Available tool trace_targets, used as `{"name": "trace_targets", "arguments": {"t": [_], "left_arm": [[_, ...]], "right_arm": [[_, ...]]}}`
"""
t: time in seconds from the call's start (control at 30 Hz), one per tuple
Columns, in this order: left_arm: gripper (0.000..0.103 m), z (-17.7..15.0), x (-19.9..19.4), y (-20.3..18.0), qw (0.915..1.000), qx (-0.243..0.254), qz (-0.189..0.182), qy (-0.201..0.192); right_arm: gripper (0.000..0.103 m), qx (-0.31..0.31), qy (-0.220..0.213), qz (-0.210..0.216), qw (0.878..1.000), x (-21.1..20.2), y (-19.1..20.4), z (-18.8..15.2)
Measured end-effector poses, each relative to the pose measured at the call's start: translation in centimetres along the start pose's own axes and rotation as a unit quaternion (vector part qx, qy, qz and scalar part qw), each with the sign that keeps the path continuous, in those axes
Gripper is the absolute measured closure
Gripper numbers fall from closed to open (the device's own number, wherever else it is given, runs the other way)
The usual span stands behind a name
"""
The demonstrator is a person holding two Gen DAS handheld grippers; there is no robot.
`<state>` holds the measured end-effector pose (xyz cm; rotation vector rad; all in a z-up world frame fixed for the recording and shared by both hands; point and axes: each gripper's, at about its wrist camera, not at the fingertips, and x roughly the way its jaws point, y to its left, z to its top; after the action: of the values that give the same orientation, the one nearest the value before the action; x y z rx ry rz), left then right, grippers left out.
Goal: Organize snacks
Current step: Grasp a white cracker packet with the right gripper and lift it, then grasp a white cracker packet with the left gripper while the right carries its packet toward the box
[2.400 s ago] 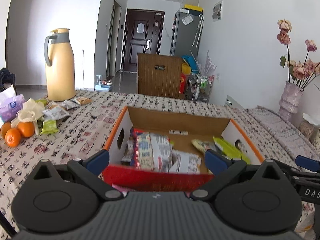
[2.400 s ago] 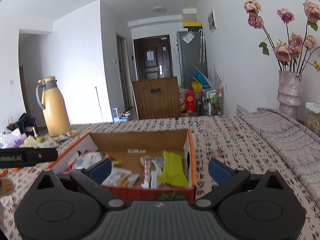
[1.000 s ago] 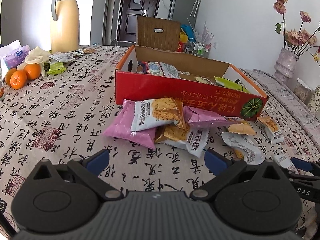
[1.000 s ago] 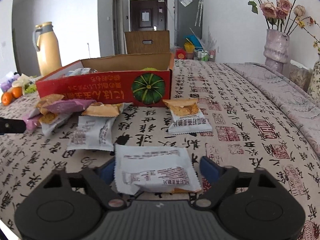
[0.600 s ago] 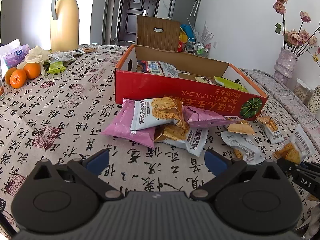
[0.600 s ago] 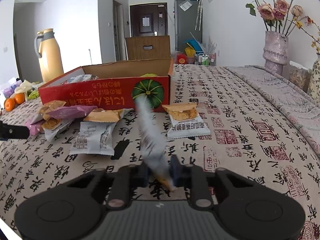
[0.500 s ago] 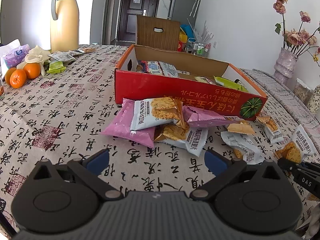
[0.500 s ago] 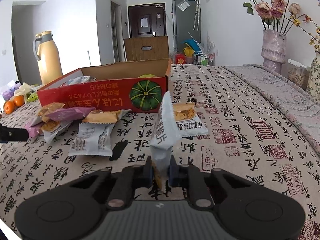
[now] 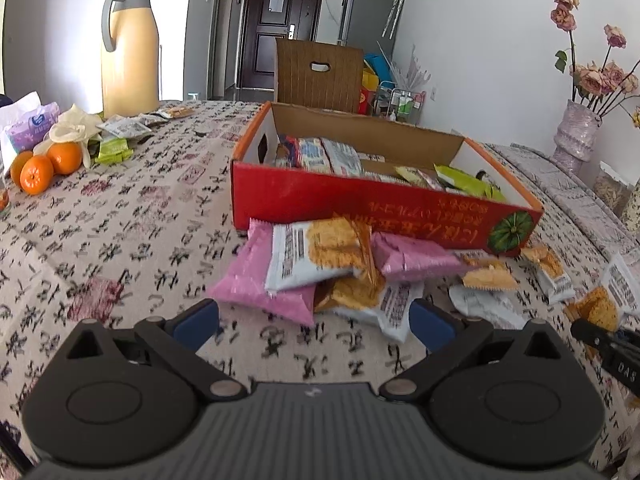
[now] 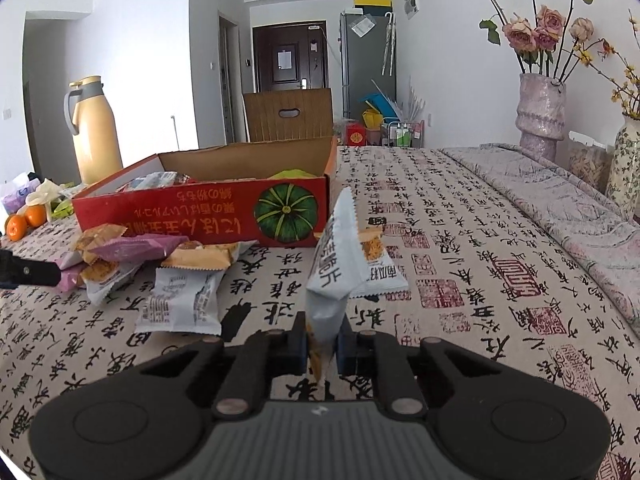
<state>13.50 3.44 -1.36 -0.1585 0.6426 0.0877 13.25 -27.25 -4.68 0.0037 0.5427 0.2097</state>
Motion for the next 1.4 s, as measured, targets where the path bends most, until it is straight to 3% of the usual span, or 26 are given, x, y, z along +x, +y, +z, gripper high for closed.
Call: {"name": "trace_targets", "arguments": {"t": [0.3,0.57,0.7,1.03,1.3,1.33,1.4], "left_arm": [[0.0,3.2,3.0,0.0,0.9997,-0.008,0.024,0.0],[0.002,3.6,5.5,-0.6,0.9988,0.012,0.044,0.016],[0.01,3.3,6.0,-0.9,0.9987,0.022,0.04,0.022],[0.045,3.1,6.2,-1.1,0.9991,0.032,0.017,0.02],[0.064,3.1,5.5,-1.3,0.9992,0.037,0.011,0.007],[0.071,3.1,5.3,-1.4,0.9992,0.037,0.011,0.005],[0.072,3.2,5.0,-1.4,0.9993,0.036,0.009,0.002]], "right_arm": [[0.091,0.0,0.0,-0.004,1.0,0.6,-0.1,0.2],[0.091,0.001,0.002,-0.005,1.0,1.0,-0.2,0.3],[0.09,0.001,0.005,-0.004,1.0,1.3,-0.2,0.2],[0.091,0.001,0.009,-0.001,1.0,1.7,-0.1,0.1],[0.091,0.0,0.007,0.0,1.0,1.5,-0.1,0.1],[0.09,0.0,0.006,0.0,1.0,1.4,-0.1,0.1],[0.091,0.0,0.004,0.0,1.0,1.3,-0.1,0.1]]}}
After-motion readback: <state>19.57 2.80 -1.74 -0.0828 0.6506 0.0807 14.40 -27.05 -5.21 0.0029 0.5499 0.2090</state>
